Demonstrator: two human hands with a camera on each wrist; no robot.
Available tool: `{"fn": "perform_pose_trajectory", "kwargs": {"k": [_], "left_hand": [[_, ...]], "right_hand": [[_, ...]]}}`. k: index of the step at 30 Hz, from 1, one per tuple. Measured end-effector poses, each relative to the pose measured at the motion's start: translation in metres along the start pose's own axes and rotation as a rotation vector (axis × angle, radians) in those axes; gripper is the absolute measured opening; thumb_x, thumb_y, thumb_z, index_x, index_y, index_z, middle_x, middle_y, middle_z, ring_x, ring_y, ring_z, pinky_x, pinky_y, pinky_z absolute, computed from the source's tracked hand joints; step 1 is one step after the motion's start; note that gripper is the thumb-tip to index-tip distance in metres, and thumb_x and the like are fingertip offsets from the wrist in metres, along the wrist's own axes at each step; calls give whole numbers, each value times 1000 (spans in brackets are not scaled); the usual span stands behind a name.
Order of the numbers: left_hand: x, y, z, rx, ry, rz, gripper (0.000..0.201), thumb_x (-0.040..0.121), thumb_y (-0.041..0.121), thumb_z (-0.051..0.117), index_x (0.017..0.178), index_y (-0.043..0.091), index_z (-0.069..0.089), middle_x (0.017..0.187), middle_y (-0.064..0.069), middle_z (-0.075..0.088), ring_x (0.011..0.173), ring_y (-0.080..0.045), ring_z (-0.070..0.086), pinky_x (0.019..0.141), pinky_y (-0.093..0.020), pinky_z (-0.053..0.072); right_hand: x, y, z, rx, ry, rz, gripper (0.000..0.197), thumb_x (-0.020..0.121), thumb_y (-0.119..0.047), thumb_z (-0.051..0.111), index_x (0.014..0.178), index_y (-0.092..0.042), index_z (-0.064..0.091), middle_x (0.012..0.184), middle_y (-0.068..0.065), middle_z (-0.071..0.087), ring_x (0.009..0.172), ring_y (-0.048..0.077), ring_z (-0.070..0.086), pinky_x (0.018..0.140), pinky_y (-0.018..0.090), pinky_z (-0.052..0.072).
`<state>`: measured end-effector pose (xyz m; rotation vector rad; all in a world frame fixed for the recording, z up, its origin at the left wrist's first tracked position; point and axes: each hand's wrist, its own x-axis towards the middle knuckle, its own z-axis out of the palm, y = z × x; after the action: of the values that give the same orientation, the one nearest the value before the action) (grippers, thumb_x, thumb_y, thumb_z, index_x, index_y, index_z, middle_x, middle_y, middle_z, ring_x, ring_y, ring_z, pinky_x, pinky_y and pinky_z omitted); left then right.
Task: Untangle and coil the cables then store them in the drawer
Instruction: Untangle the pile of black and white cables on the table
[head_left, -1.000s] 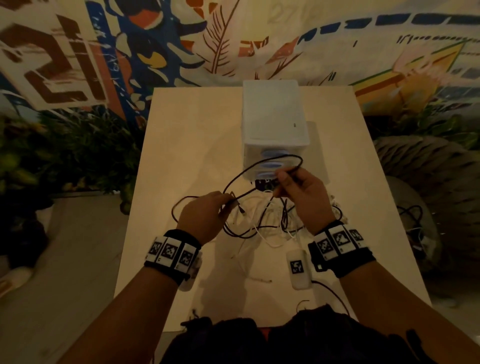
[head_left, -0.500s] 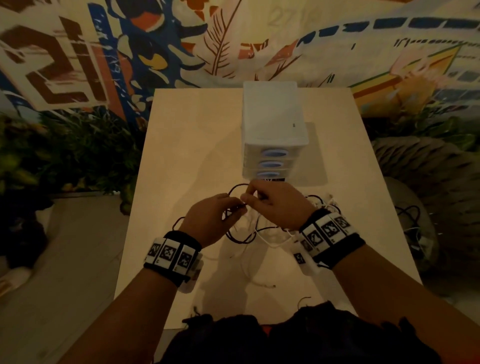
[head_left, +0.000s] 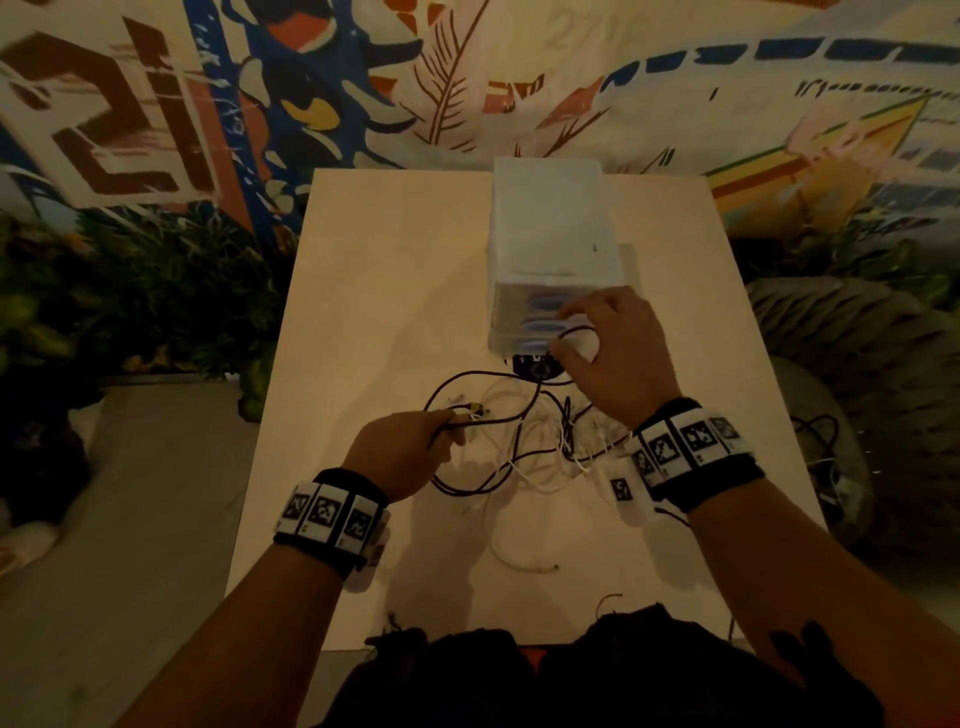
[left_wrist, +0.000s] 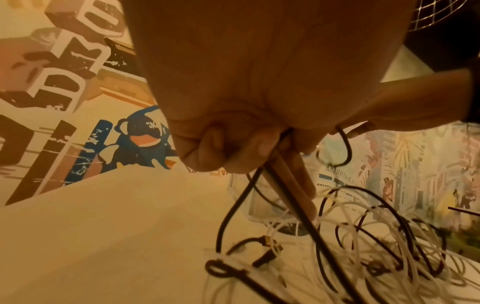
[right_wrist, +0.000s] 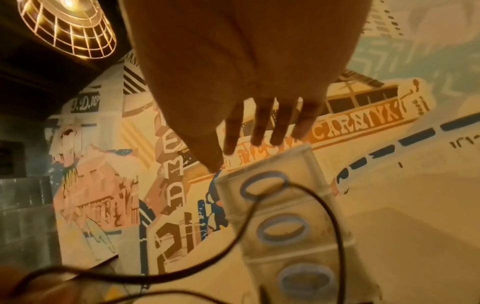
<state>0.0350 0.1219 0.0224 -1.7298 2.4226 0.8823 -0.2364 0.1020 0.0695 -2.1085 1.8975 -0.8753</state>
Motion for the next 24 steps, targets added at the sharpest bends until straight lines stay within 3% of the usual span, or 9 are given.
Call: {"fn": "perform_pose_trajectory", "kwargs": {"k": [3,6,8,10,13,16,19,21,24], "left_hand": [[0,5,-6,54,34,34,27,106,37,36,99,38,62,84,15,70,74,-8,62,69,-31,52],[2,10,-9,68,77,82,27,107,41,35,102,38,61,80,11,71,75,-13,66,66,-32,51],[4,10,-9,61,118,102,29,107,43,37,110,32,64,81,5,72,76,-20,67,63,-34,51],[4,7,-8,73,165,107,31,105,49,41,108,29,65,81,1,70,75,-22,66,59,-33,46],[2,4,-8,-26,202,86,36,98,61,46,98,32,65,78,6,65,67,-13,59,57,-30,42],[2,-1,-5,-84,256,133,24,98,51,56,98,30,67,83,12,57,72,-12,58,61,-27,40],[5,-12,1,-97,239,120,23,102,41,53,104,25,70,97,7,55,70,-12,51,64,-28,38],[7,-14,0,-154,231,104,28,105,41,47,102,27,71,102,4,57,77,-15,56,68,-30,42],[3,-9,-14,-336,319,58,42,104,47,35,92,27,70,90,6,68,81,-13,64,73,-32,47]], "right_hand": [[-14,-20,7,93,6,-136,21,86,-32,72,105,-24,70,113,-1,64,107,19,57,92,31,44],[-25,-48,30,102,-331,-285,30,97,-48,55,112,-25,68,106,-6,68,101,14,60,89,33,46],[-28,-58,44,73,-527,-200,38,100,-55,45,120,-27,61,102,-4,71,93,16,64,80,36,48],[-31,-58,50,51,-624,-82,37,101,-57,41,120,-29,58,98,-4,70,82,14,59,70,32,42],[-31,-54,41,86,-583,-71,31,103,-51,44,110,-27,63,79,-15,57,66,2,44,64,23,31],[-24,-46,24,134,-485,-84,28,102,-50,47,92,-27,58,65,-8,51,58,3,47,56,25,33],[-10,-36,3,158,-362,-112,31,102,-47,49,88,-22,60,69,-3,58,63,13,54,60,37,47],[-2,-30,-7,186,-293,-133,37,101,-48,49,90,-16,66,77,3,64,70,19,59,67,43,49],[0,-19,-9,212,-148,-103,34,92,-47,66,103,-15,68,99,5,66,91,19,61,83,37,48]]}}
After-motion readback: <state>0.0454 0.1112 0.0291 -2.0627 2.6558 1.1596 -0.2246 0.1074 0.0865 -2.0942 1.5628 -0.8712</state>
